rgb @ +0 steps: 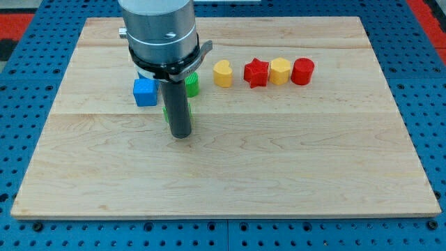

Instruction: Slide the green star slightly right

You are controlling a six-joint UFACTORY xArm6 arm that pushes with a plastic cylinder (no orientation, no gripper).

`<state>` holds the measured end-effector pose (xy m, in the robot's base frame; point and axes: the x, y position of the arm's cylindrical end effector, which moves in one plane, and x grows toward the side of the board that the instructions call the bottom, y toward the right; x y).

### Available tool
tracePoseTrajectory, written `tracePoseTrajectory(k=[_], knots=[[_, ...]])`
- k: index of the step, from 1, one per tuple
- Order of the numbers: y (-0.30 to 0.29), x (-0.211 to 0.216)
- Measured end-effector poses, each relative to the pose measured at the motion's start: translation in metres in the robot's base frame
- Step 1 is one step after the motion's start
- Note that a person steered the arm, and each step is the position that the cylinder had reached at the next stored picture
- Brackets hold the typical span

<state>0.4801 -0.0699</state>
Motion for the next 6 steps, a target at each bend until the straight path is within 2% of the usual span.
tracePoseTrajectory(k=[2,3,6], knots=[[-0.059,0.011],[-0.057,-0.01],[-0.014,-0.026]])
